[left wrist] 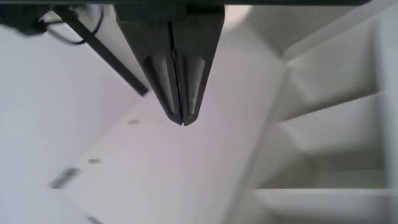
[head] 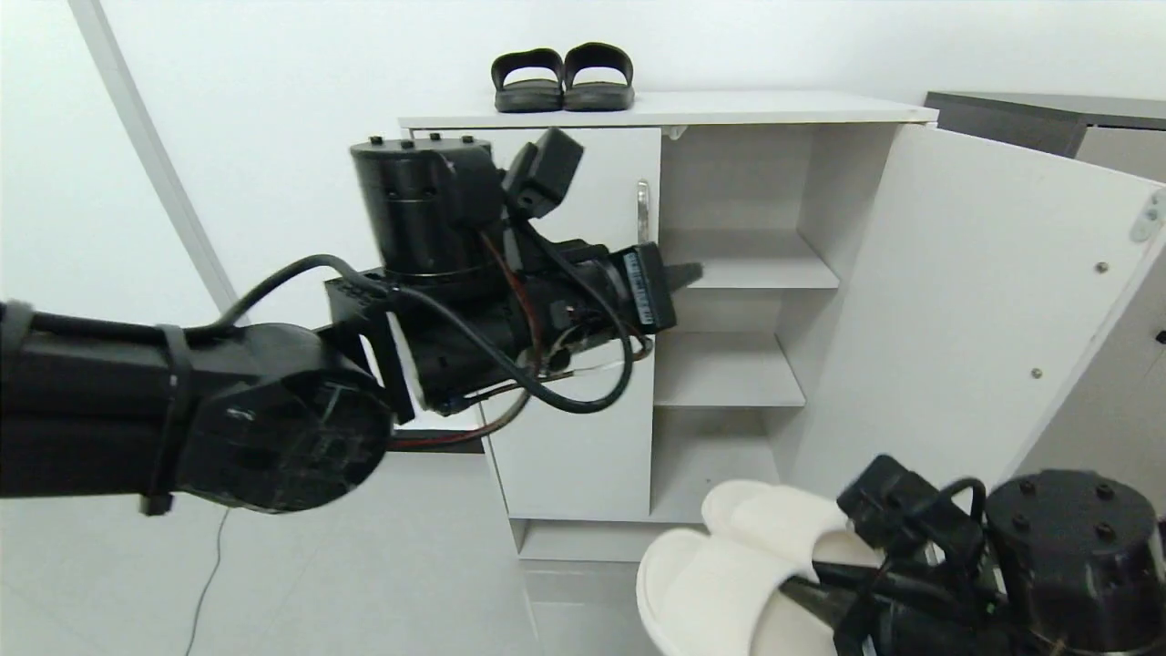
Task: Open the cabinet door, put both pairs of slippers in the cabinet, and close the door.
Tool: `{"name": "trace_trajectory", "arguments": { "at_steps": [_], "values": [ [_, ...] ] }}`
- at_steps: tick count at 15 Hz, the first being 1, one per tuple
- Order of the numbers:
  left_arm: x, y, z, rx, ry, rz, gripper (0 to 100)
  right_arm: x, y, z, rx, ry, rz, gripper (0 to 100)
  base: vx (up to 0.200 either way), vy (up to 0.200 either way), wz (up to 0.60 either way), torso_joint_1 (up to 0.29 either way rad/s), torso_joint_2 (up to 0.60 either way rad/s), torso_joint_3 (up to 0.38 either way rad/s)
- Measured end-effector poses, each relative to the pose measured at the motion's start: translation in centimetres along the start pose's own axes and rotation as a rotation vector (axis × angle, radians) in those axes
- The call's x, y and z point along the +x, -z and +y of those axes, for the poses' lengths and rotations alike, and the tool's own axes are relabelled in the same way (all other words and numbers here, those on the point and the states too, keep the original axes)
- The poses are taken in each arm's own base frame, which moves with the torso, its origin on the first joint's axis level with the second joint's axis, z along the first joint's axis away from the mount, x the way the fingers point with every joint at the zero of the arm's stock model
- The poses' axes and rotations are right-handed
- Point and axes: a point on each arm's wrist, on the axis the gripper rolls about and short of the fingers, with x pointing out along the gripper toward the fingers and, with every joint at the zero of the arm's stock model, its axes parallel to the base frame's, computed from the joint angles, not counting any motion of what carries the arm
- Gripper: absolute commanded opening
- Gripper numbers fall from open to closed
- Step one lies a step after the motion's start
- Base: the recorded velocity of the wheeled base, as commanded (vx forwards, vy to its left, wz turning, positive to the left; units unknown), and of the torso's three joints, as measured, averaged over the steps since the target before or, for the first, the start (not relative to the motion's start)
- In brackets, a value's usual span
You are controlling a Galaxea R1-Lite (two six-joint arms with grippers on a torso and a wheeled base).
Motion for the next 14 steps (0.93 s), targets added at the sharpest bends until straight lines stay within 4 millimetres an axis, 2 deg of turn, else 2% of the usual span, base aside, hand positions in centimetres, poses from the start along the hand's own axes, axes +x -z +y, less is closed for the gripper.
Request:
{"name": "trace_trajectory", "arguments": {
  "at_steps": [3,5,7,11,13,14],
  "values": [
    [-5.0,-1.0,0.4,0.110,-0.120,-0.002,0,3.7,-2.9,-1.2,0.177,0.234,-0.070,0,0.000,0.000,0.00,0.000,0.00,0.000],
    [-9.3,-1.3,-0.2,0.150,-0.268,-0.042,0,6.3,-4.2,-2.3,0.229,0.415,-0.118,0,0.000,0.000,0.00,0.000,0.00,0.000],
    [-14.1,-0.9,-0.8,0.183,-0.418,-0.081,0,8.4,-4.9,-3.4,0.260,0.495,-0.176,0,0.000,0.000,0.00,0.000,0.00,0.000],
    [-24.5,2.4,-0.7,0.244,-0.757,-0.172,0,11.1,-3.9,-4.6,0.251,0.578,-0.183,0,0.000,0.000,0.00,0.000,0.00,0.000],
    [-28.9,5.7,-0.7,0.263,-0.931,-0.224,0,11.8,-3.2,-4.7,0.246,0.591,-0.159,0,0.000,0.000,0.00,0.000,0.00,0.000],
    [-30.5,7.8,-0.7,0.276,-0.996,-0.228,0,12.0,-2.9,-4.7,0.243,0.593,-0.151,0,0.000,0.000,0.00,0.000,0.00,0.000]
  ]
}}
